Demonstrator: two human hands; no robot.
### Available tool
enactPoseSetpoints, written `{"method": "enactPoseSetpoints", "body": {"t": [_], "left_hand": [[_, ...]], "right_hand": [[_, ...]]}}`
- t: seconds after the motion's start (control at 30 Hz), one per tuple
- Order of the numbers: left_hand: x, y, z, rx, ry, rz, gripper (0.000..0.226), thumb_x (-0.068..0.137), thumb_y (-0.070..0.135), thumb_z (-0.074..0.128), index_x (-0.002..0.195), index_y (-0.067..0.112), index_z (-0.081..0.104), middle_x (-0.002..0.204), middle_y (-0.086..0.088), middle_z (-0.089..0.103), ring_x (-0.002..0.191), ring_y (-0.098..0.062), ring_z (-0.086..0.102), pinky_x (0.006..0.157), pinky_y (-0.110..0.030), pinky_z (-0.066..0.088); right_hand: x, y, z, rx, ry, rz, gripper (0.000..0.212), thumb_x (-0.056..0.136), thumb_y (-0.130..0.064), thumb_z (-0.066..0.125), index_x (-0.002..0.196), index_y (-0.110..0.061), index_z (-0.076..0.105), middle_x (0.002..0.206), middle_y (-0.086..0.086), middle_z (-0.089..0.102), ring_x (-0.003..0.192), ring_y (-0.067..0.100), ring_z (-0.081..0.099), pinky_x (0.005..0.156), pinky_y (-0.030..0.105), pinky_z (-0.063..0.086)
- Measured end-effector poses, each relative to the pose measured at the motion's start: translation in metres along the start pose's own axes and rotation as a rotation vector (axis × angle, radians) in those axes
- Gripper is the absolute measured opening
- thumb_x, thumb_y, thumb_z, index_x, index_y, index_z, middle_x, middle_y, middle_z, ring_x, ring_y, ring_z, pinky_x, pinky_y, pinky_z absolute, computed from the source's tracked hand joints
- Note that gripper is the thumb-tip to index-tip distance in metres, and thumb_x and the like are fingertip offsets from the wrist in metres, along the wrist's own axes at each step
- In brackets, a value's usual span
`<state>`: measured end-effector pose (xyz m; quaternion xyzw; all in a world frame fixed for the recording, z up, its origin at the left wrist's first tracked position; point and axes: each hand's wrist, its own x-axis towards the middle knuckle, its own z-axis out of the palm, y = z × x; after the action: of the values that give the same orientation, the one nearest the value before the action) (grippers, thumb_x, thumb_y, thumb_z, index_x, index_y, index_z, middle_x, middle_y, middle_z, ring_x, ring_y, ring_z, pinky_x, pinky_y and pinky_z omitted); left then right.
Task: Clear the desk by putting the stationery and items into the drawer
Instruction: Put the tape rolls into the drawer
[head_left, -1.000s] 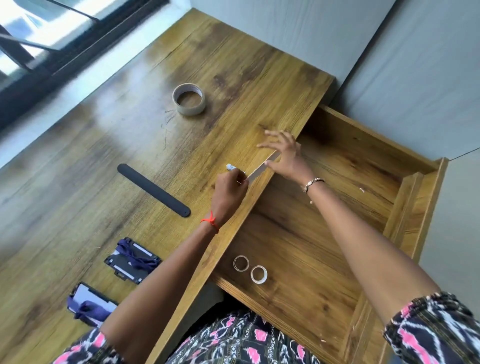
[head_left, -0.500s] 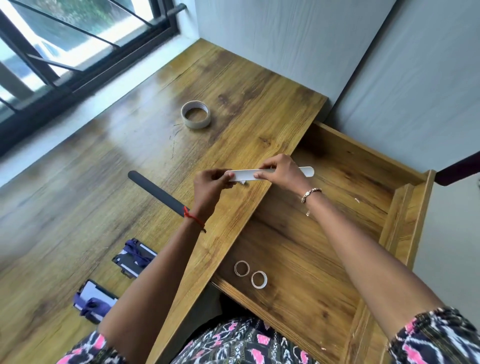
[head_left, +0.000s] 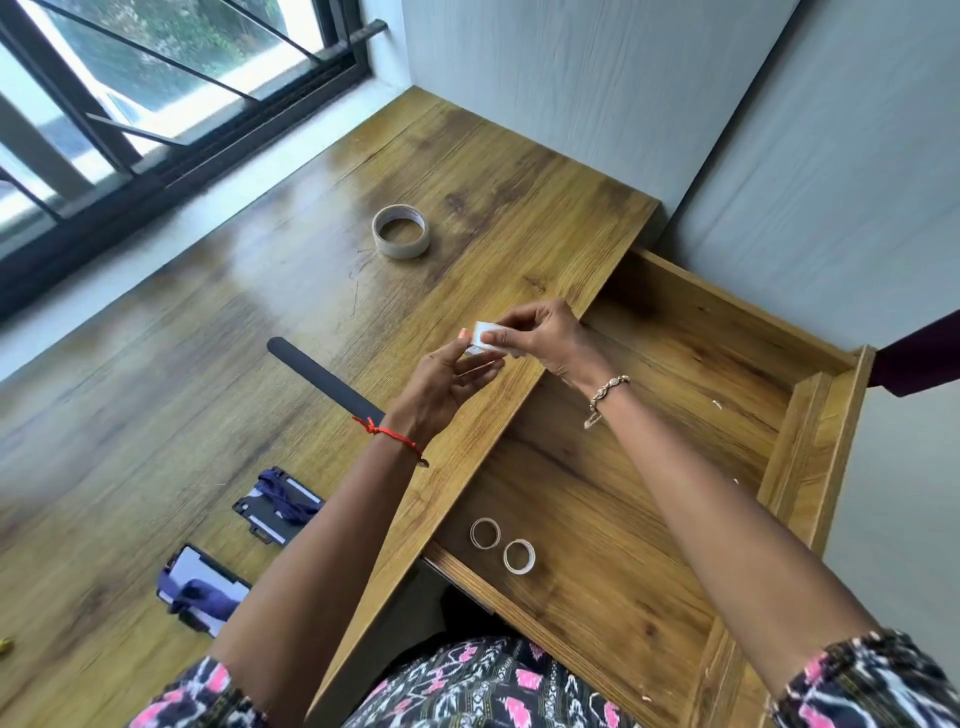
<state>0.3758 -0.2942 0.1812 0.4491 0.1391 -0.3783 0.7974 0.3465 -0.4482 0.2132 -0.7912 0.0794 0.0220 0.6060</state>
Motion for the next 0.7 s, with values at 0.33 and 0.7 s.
{"method": "enactPoseSetpoints", "body": {"t": [0.33, 0.7], "left_hand": [[-0.003, -0.004, 0.008, -0.016, -0.139, -0.056, 0.025, 0.093, 0.023, 0.052, 0.108, 0.005, 0.060, 0.097, -0.010, 0.067, 0.075, -0.015, 0.069, 0.065, -0.021, 0.057], [-0.001, -0.010, 0.010, 0.063, -0.205, -0.130, 0.020, 0.095, 0.016, 0.048, 0.101, 0.001, 0.060, 0.091, -0.012, 0.071, 0.077, -0.018, 0.070, 0.072, -0.027, 0.058]], "right_hand": [[-0.011, 0.000, 0.002, -0.486, -0.014, -0.150, 0.025, 0.072, -0.014, 0.078, 0.095, -0.007, 0.070, 0.102, 0.003, 0.043, 0.101, 0.008, 0.044, 0.080, 0.009, 0.037], [-0.026, 0.017, -0.011, -0.421, -0.066, 0.010, 0.047, 0.067, -0.019, 0.081, 0.110, -0.012, 0.065, 0.105, -0.001, 0.067, 0.094, 0.008, 0.058, 0.075, 0.011, 0.044]]}}
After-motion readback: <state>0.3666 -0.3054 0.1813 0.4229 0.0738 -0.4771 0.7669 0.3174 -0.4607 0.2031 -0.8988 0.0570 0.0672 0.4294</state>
